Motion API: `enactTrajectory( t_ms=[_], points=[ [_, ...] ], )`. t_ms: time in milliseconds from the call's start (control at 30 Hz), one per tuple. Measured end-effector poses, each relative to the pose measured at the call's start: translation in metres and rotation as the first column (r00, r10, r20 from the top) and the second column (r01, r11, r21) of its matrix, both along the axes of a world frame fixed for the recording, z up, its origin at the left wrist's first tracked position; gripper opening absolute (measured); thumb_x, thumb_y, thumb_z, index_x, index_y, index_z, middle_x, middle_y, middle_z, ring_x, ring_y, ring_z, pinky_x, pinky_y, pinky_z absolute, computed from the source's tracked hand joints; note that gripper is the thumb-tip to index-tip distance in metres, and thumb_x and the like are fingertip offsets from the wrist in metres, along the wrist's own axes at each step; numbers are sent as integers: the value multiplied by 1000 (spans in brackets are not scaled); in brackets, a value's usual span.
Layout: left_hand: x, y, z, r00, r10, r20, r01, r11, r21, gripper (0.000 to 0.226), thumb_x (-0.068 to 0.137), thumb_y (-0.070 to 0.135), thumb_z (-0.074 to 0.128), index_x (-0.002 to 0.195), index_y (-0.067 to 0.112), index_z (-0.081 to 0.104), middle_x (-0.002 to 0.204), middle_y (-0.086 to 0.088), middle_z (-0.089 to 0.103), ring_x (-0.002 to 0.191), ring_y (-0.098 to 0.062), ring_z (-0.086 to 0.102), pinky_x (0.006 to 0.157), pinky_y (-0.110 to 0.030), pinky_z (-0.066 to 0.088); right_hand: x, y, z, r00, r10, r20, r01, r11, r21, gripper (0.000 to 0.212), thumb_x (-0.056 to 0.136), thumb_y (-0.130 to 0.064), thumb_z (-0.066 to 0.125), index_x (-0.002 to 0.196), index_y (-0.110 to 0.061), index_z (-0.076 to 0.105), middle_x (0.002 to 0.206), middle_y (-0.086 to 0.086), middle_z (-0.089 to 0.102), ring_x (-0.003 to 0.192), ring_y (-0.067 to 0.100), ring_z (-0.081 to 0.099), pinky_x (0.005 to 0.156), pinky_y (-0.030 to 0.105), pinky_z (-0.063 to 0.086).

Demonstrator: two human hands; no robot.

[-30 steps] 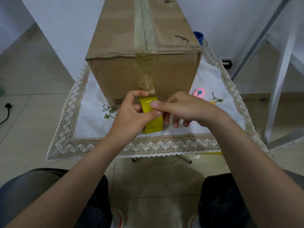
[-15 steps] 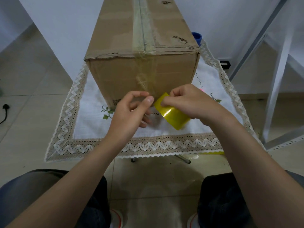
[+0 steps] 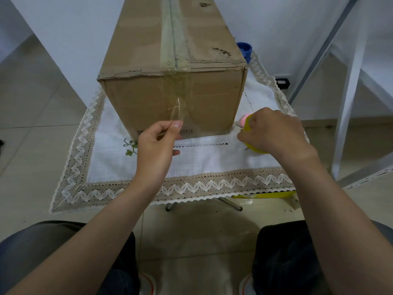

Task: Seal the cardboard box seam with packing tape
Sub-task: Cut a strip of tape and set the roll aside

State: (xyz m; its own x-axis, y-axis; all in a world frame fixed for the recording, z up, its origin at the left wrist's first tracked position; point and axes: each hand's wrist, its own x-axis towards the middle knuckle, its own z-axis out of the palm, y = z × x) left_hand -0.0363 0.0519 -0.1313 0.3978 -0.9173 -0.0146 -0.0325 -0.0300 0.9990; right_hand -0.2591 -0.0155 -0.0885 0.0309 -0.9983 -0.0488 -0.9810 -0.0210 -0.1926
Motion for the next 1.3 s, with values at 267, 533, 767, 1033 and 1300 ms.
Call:
enactTrajectory(
  t_ms=[267, 533, 767, 1033, 1300],
  points=[
    [0, -3, -5, 1000, -15, -14, 15, 1000, -5, 14, 103, 26, 61, 98, 24, 73, 113, 5, 76, 102, -11, 73, 72, -29, 62, -21, -15, -5, 993, -103, 59, 110, 984, -141, 37, 92, -37, 66, 67, -15, 48, 64, 1, 49, 61, 28, 46, 84, 42, 36],
    [-1, -4, -3, 1000, -19, -19, 19, 1000, -7, 17, 104, 27, 60, 96, 20, 74, 109, 7, 77, 100, -8, 75, 76, -31, 64, -28, -26, -33, 980, -189, 63, 197, 963, -183, 35, 87, -12, 55, 63, -20, 31, 57, 0, 33, 54, 27, 35, 108, 56, 28],
    [-1, -5, -3, 1000, -16, -17, 16, 1000, 13, 16, 104, 26, 60, 96, 19, 73, 109, 8, 77, 101, -10, 74, 75, -31, 64, -31, -34, -40, 976, -212, 52, 217, 971, -105, 11, 84, -11, 62, 87, -13, 52, 65, 4, 51, 66, 31, 51, 112, 55, 24],
    [0, -6, 1, 1000, 1, -15, 0, 998, 56, 14, 99, 33, 67, 88, 28, 73, 81, 14, 77, 85, -2, 73, 77, -33, 61, -13, -29, -33, 978, -142, 151, 190, 909, -371, 65, 93, -37, 66, 145, -14, 35, 138, 14, 51, 125, 41, 51, 104, 55, 30],
    [3, -8, 3, 1000, 4, -23, -2, 995, 104, 16, 99, 33, 67, 89, 25, 74, 80, 10, 75, 80, -6, 72, 71, -30, 58, 44, -4, 13, 849, 387, 359, 37, 634, -772, 42, 92, -30, 65, 131, -16, 58, 138, 6, 51, 127, 26, 48, 99, 44, 34]
  ],
)
